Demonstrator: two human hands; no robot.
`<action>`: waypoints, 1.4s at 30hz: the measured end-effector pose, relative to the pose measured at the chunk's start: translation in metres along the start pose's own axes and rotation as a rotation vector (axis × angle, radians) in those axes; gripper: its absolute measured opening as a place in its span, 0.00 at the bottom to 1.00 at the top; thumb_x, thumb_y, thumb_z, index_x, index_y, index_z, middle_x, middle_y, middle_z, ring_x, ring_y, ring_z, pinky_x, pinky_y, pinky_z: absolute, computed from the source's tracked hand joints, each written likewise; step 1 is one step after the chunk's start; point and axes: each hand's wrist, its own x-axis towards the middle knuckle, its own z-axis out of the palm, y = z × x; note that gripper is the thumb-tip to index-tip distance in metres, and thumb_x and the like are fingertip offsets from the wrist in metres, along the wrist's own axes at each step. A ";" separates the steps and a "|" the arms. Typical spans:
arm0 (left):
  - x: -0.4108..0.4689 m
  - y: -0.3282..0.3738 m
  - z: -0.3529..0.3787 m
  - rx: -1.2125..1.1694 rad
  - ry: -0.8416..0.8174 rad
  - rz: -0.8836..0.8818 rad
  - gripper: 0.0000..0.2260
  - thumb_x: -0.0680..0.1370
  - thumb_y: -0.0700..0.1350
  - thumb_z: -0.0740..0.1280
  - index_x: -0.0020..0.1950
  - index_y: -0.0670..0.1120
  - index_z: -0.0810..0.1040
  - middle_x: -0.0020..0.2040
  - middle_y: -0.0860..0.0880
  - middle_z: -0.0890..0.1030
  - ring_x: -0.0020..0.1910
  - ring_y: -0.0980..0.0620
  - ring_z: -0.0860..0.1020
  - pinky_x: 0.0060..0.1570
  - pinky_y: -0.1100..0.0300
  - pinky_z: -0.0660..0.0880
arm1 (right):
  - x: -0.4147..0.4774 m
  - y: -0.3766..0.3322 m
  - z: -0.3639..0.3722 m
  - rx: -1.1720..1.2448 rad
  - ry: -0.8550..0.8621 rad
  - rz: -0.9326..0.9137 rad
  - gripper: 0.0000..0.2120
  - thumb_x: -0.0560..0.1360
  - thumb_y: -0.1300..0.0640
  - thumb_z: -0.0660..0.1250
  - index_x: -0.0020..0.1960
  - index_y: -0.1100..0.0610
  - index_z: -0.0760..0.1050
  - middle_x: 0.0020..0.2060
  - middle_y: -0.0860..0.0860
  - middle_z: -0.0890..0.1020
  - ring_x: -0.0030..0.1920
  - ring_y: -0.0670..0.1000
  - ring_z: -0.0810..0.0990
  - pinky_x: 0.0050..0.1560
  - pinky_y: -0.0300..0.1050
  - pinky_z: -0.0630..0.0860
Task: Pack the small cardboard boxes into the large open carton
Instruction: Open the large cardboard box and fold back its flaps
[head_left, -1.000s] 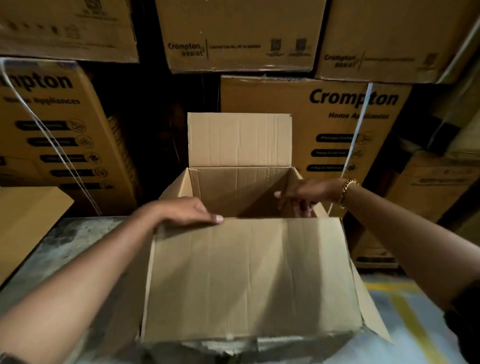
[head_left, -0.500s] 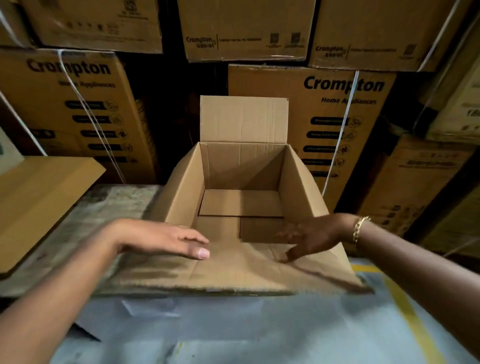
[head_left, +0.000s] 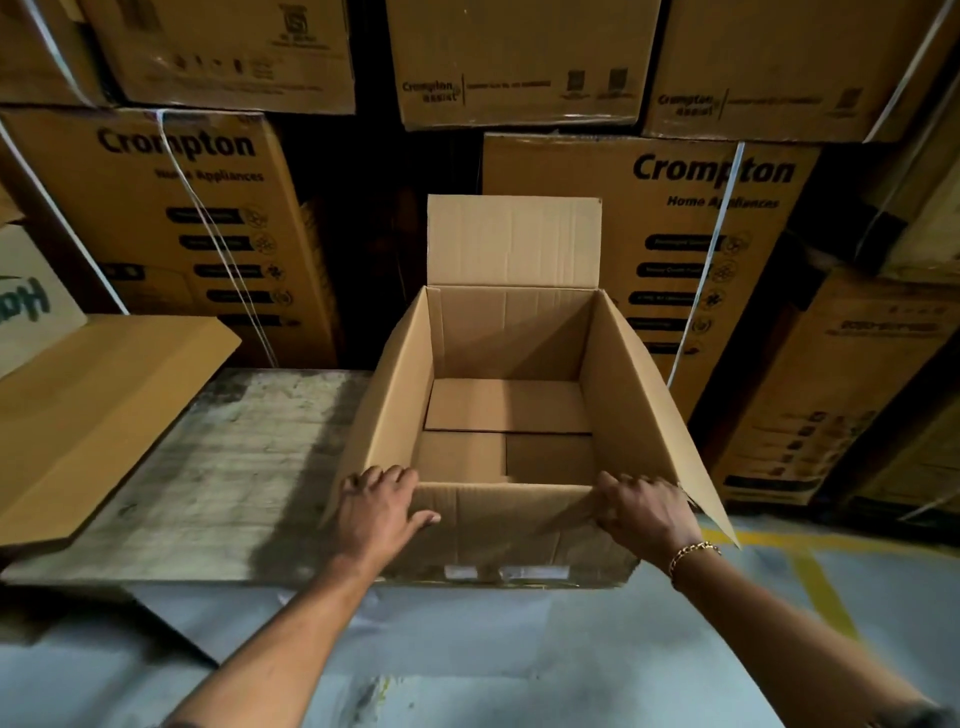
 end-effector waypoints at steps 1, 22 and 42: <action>0.001 0.000 0.002 0.012 0.017 0.000 0.30 0.71 0.73 0.63 0.61 0.52 0.77 0.58 0.53 0.81 0.57 0.48 0.77 0.53 0.49 0.72 | 0.002 0.000 0.002 0.002 0.005 0.007 0.17 0.73 0.40 0.69 0.57 0.46 0.71 0.47 0.46 0.83 0.46 0.51 0.83 0.46 0.47 0.76; -0.007 -0.002 -0.008 0.043 -0.040 0.060 0.32 0.73 0.74 0.59 0.66 0.52 0.69 0.65 0.50 0.74 0.63 0.48 0.70 0.60 0.48 0.69 | -0.001 0.003 -0.006 0.012 -0.119 -0.036 0.27 0.73 0.37 0.68 0.66 0.48 0.67 0.59 0.50 0.79 0.60 0.54 0.77 0.59 0.50 0.72; -0.077 -0.181 -0.052 -0.195 0.010 -0.276 0.41 0.74 0.74 0.46 0.81 0.51 0.55 0.82 0.49 0.52 0.80 0.47 0.50 0.76 0.42 0.51 | 0.097 -0.168 -0.067 0.377 0.090 -0.248 0.29 0.78 0.33 0.55 0.75 0.43 0.60 0.74 0.48 0.67 0.70 0.54 0.68 0.68 0.55 0.66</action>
